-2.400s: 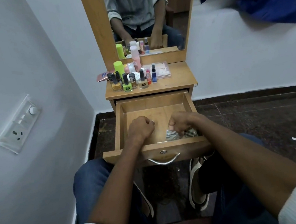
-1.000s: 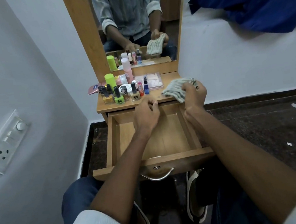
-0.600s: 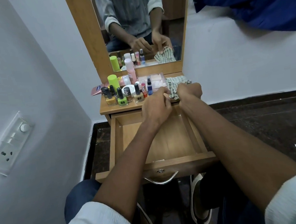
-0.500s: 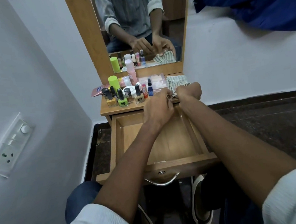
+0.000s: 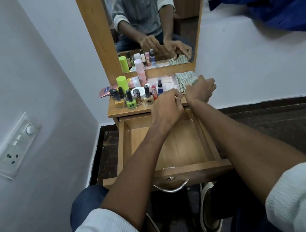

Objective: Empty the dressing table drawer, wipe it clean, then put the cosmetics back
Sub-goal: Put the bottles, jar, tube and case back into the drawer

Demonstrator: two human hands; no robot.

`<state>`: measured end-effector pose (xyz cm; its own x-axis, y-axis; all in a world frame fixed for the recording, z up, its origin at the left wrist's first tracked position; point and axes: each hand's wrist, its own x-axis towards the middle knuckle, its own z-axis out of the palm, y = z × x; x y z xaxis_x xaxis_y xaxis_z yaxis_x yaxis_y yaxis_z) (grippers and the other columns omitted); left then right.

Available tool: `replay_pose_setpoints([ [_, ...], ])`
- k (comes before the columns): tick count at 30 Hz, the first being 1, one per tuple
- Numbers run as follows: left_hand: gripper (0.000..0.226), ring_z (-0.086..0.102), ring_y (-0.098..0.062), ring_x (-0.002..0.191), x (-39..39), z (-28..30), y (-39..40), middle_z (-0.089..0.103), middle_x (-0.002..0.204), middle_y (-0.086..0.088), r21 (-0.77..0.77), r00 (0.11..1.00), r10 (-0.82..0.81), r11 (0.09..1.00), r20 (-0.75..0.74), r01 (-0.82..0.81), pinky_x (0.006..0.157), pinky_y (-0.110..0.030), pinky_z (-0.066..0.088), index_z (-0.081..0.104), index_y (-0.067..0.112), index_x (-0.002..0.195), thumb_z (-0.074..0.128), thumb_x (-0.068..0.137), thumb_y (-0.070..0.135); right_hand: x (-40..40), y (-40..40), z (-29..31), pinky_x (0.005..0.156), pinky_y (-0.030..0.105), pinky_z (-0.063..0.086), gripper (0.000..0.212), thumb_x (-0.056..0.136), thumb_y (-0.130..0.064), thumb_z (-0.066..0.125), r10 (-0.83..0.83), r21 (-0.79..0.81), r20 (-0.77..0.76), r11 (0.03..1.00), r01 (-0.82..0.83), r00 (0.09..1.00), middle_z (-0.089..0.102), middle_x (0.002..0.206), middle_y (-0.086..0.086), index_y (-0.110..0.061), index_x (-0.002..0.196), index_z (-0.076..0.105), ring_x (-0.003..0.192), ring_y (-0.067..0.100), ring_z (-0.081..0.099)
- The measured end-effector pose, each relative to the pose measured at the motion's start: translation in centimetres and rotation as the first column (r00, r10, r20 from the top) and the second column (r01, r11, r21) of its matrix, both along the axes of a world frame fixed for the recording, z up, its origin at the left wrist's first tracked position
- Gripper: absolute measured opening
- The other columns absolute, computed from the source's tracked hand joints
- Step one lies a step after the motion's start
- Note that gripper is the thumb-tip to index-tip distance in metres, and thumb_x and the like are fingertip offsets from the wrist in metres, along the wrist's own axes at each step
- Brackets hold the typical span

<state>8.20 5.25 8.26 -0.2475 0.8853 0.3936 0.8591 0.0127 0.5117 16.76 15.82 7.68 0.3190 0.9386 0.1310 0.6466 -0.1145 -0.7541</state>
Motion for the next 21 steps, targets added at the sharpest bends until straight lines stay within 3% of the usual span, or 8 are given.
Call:
replay_pose_setpoints([
  [4, 0.013, 0.069, -0.019, 0.083, -0.9, -0.5, -1.3, 0.075, 0.089, 0.007, 0.027, 0.995, 0.076, 0.997, 0.066, -0.078, 0.071, -0.036, 0.057, 0.072, 0.029, 0.100, 0.061, 0.097, 0.024, -0.8, -2.9, -0.8, 0.103, 0.040, 0.038, 0.048, 0.090, -0.028, 0.077, 0.075, 0.289, 0.187, 0.949, -0.128, 0.980, 0.048, 0.141, 0.007, -0.019, 0.133, 0.059, 0.131, 0.028, 0.042],
  [7, 0.011, 0.069, -0.021, 0.079, -2.1, -1.0, -2.6, 0.074, 0.083, 0.007, 0.049, 0.985, 0.131, 0.989, 0.115, -0.137, 0.068, -0.037, 0.058, 0.072, 0.029, 0.098, 0.061, 0.097, 0.028, -2.7, -5.1, -1.4, 0.100, 0.040, 0.045, 0.034, 0.087, -0.023, 0.075, 0.181, 0.430, 0.132, 0.875, -0.221, 0.975, 0.053, 0.128, 0.003, -0.021, 0.119, 0.065, 0.122, 0.024, 0.046],
  [11, 0.011, 0.068, -0.014, 0.077, -5.1, -1.5, -4.5, 0.074, 0.085, 0.011, 0.091, 0.961, 0.203, 0.971, 0.186, -0.223, 0.066, -0.032, 0.055, 0.072, 0.029, 0.102, 0.062, 0.098, 0.030, -5.6, -7.6, -2.3, 0.091, 0.034, 0.047, 0.025, 0.086, -0.016, 0.071, 0.346, 0.486, 0.026, 0.815, -0.315, 0.938, 0.055, 0.115, 0.002, -0.017, 0.111, 0.066, 0.112, 0.021, 0.051],
  [16, 0.009, 0.067, -0.010, 0.074, -8.9, -1.5, -5.8, 0.071, 0.076, 0.013, 0.133, 0.910, 0.296, 0.929, 0.290, -0.344, 0.068, -0.032, 0.056, 0.073, 0.033, 0.099, 0.065, 0.095, 0.033, -9.0, -9.3, -1.9, 0.074, 0.024, 0.044, 0.023, 0.086, -0.013, 0.071, 0.454, 0.547, 0.075, 0.726, -0.417, 0.888, 0.059, 0.102, -0.001, -0.015, 0.108, 0.066, 0.093, 0.013, 0.056],
  [21, 0.009, 0.065, -0.006, 0.071, -11.7, -1.8, -5.9, 0.069, 0.074, 0.015, 0.182, 0.909, 0.285, 0.919, 0.304, -0.349, 0.068, -0.032, 0.057, 0.074, 0.033, 0.098, 0.067, 0.095, 0.029, -10.6, -8.9, -1.6, 0.082, 0.031, 0.043, 0.036, 0.083, -0.023, 0.076, 0.376, 0.527, 0.122, 0.760, -0.381, 0.919, 0.060, 0.100, -0.001, -0.016, 0.116, 0.064, 0.091, 0.016, 0.056],
])
